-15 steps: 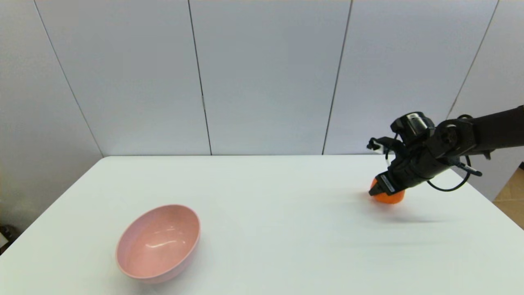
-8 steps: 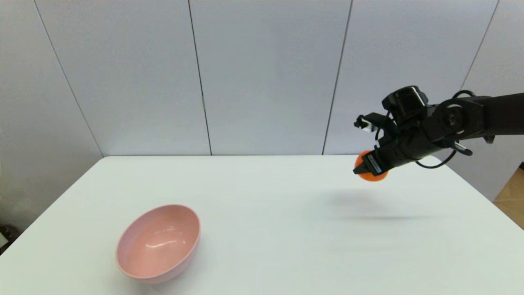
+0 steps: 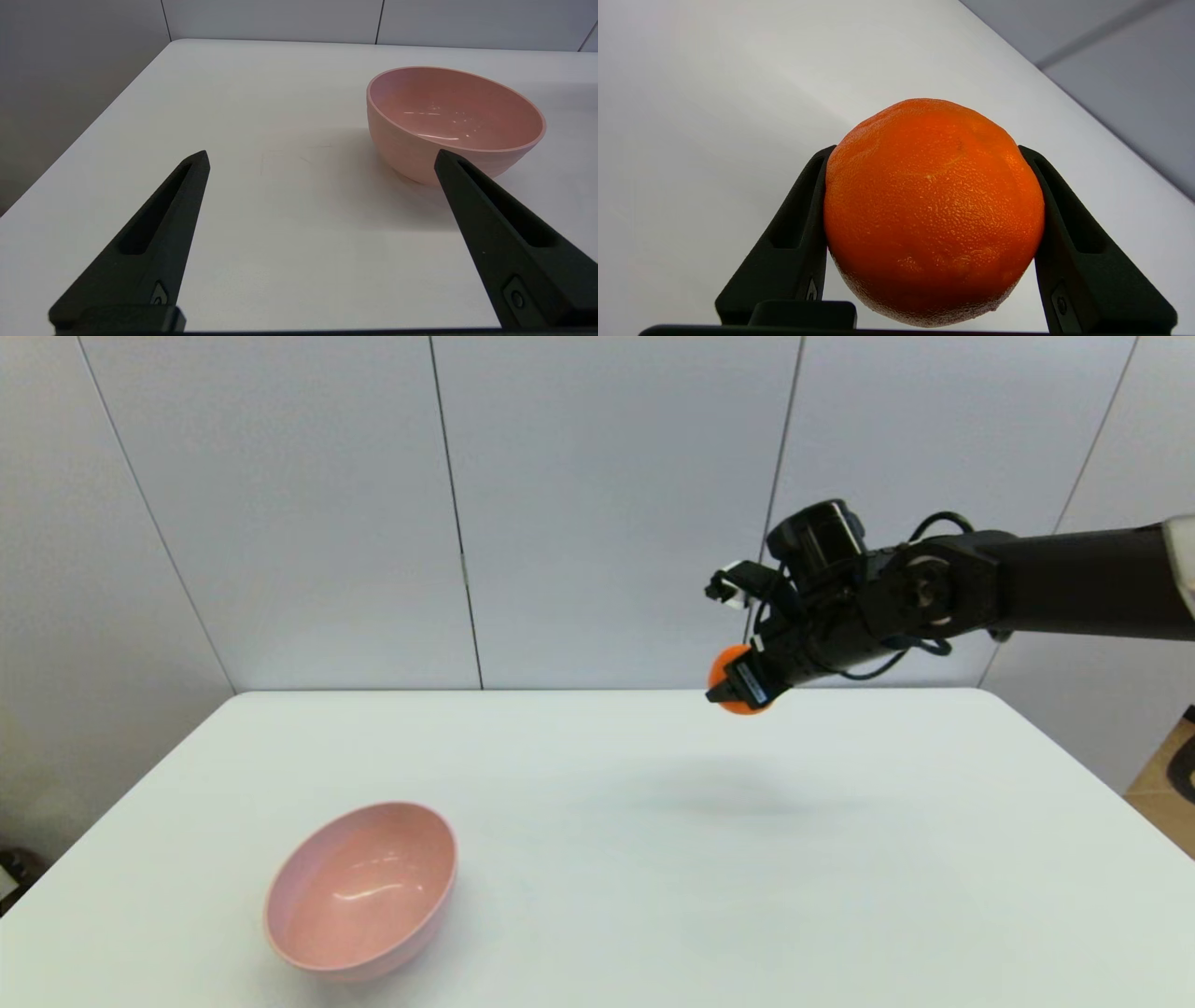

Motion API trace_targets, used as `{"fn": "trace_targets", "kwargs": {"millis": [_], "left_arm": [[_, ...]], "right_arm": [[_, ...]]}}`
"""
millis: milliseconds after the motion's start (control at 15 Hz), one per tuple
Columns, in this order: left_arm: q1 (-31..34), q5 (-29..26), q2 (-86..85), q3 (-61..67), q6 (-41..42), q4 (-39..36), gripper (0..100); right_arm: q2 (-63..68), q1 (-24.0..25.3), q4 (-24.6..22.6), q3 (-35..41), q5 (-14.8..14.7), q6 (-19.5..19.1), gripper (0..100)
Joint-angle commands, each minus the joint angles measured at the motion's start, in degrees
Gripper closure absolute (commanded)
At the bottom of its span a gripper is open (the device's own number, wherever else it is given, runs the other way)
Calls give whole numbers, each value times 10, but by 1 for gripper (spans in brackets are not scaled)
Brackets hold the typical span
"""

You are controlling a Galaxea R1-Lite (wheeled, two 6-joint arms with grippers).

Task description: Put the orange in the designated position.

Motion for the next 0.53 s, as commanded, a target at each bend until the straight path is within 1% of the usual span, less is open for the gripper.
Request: {"fn": "trace_targets", "kwargs": {"millis": [67,267,400,467,533], "left_arm": [[0,0,1,0,0,-1,0],[0,0,1,0,0,-1,0],[0,0,1,0,0,0,0],[0,0,1,0,0,0,0],[0,0,1,0,0,-1,0]], "right_arm": [[56,45,2,-61,0,-1,100],[80,86,4,-108,-2,2,100],[88,111,2,-117,-3,2,100],[91,124,2,-117,-9,3,100],[97,135,2,-118,-23,3,100]]}}
